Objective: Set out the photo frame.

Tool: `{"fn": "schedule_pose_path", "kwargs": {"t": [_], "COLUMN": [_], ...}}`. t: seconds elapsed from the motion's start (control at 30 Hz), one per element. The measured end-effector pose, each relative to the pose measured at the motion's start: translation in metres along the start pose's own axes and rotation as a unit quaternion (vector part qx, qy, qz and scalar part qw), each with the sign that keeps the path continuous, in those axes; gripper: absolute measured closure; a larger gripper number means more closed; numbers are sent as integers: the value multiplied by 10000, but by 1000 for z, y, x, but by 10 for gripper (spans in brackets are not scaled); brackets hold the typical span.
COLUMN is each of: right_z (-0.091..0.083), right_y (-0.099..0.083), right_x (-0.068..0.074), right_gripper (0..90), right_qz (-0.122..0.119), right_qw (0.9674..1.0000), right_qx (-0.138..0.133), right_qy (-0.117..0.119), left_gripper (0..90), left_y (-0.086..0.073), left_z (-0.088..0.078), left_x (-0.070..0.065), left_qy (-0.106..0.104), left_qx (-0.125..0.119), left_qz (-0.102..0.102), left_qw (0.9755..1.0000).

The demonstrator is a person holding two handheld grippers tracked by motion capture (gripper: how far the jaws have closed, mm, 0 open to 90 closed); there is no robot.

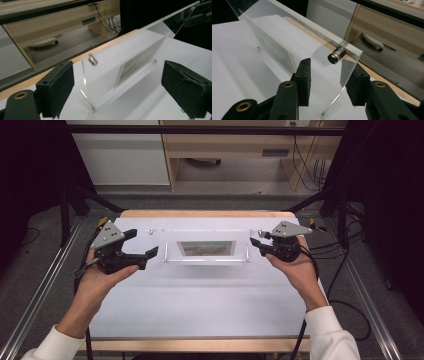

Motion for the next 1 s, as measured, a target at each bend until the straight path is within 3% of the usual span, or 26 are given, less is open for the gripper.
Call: {"fn": "schedule_pose_path", "kwargs": {"t": [0.13, 0.23, 0.5, 0.73, 1.0], "right_z": [2, 3, 6, 7, 11], "right_y": [2, 3, 5, 6, 9], "right_x": [-2, -4, -7, -9, -13], "right_gripper": [592, 591, 590, 590, 588], "right_qz": [60, 91, 168, 208, 332], "right_qw": [10000, 10000, 9998, 9997, 9994], "right_qx": [-12, -17, -44, -64, -90], "right_qy": [15, 28, 60, 85, 90], "left_gripper": [102, 95, 92, 92, 92], "left_y": [-17, -29, -50, -74, -113], "left_z": [3, 6, 16, 28, 42], "left_x": [7, 11, 14, 20, 32], "left_qy": [9, 39, -1, 158, 347], "left_qx": [80, 145, 267, 392, 609], "left_qz": [-282, -377, -540, -592, -737], "left_qw": [9996, 9992, 9982, 9974, 9948]}}
Point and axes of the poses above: each handheld gripper's, and its own axes: z roughly forward along the jaws, y roughly out of its top, x roughly to its left, the point moved 10 cm from there along z, roughly forward along the jaws, and after that the axes turned 7 degrees about x, right-handed, at the moved point
